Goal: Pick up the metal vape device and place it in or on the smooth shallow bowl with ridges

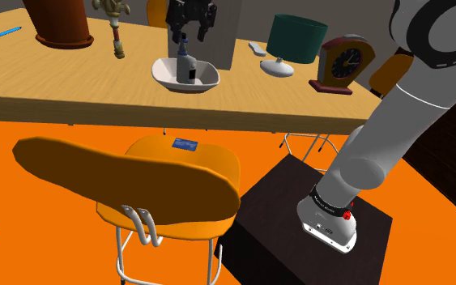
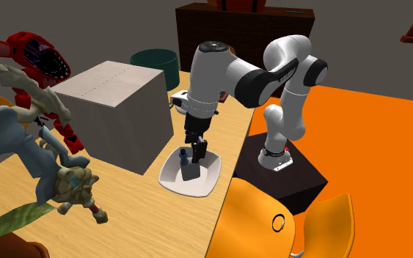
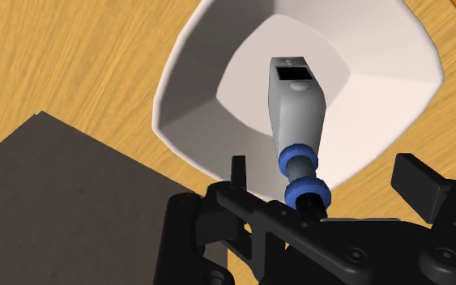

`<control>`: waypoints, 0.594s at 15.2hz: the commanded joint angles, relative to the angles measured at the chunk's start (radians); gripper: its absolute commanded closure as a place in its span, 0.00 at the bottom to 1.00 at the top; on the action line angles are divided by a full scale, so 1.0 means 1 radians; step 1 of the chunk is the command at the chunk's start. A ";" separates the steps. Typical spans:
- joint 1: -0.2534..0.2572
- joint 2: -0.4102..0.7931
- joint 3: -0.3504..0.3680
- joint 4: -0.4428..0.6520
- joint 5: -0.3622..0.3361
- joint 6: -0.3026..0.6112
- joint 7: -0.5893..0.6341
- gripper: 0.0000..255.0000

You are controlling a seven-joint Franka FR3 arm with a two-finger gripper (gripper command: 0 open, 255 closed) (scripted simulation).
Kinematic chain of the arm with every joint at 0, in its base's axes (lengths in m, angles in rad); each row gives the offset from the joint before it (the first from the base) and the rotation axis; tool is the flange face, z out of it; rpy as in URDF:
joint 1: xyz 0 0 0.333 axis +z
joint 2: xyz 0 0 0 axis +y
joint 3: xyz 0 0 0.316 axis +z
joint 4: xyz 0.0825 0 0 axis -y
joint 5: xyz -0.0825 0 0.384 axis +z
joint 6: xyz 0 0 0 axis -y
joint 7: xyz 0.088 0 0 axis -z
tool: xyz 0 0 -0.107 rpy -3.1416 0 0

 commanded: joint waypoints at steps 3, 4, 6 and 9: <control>0.001 0.004 0.002 0.088 -0.001 -0.086 0.000 0.00; 0.001 0.004 0.002 0.088 -0.001 -0.086 0.000 0.00; 0.001 0.004 0.002 0.088 -0.001 -0.086 0.000 0.00; 0.001 0.004 0.002 0.088 -0.001 -0.086 0.000 0.00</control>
